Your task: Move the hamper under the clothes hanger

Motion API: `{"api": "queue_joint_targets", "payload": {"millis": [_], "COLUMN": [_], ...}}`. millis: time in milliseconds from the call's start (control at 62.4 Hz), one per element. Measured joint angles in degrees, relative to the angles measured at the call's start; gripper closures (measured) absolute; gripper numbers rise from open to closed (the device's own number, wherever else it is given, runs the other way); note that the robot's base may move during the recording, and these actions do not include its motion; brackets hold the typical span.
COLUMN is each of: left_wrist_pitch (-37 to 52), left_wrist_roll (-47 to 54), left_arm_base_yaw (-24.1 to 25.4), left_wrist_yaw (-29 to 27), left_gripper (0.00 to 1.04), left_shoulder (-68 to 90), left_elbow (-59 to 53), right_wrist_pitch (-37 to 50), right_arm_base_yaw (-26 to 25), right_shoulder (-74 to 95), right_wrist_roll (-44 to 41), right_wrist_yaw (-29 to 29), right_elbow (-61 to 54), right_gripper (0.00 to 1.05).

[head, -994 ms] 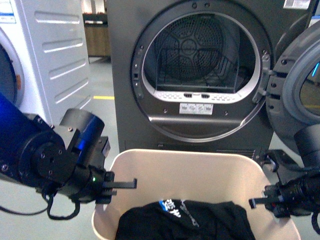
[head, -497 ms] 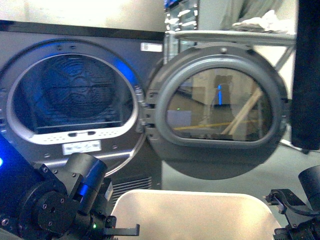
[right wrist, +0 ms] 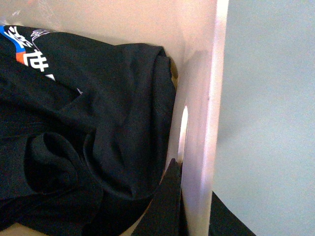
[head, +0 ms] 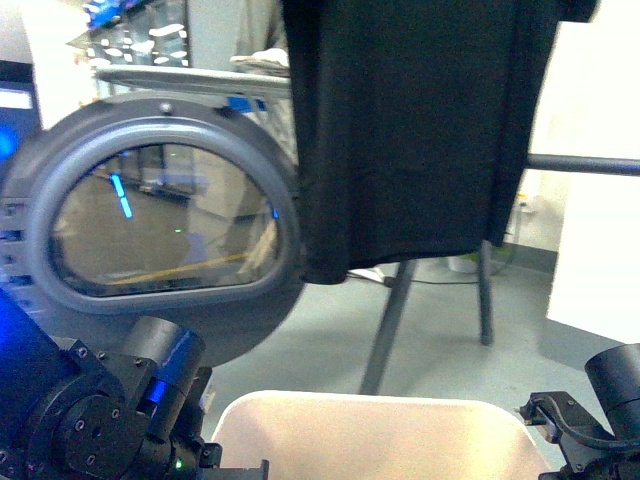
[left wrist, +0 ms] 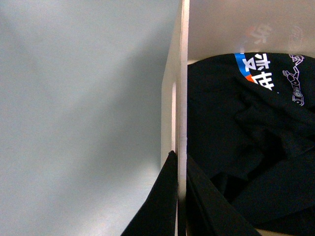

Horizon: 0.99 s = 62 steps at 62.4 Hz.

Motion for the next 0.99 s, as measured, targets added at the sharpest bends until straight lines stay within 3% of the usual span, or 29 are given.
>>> {"api": "queue_joint_targets", "payload": {"millis": [994], "left_wrist_pitch": [0.02], "left_wrist_roll": [0.02], "left_arm_base_yaw": [-0.24], "left_wrist_yaw": [0.11], "left_gripper": [1.01], "left_shoulder": [0.0], "left_elbow": [-0.11], "right_wrist_pitch": [-0.02], "right_arm_base_yaw": [-0.24], "right_shoulder": [0.0], "right_wrist_roll": [-0.02], "right_wrist_yaw": [0.0], "right_elbow": [-0.09], "right_gripper": [1.02]}}
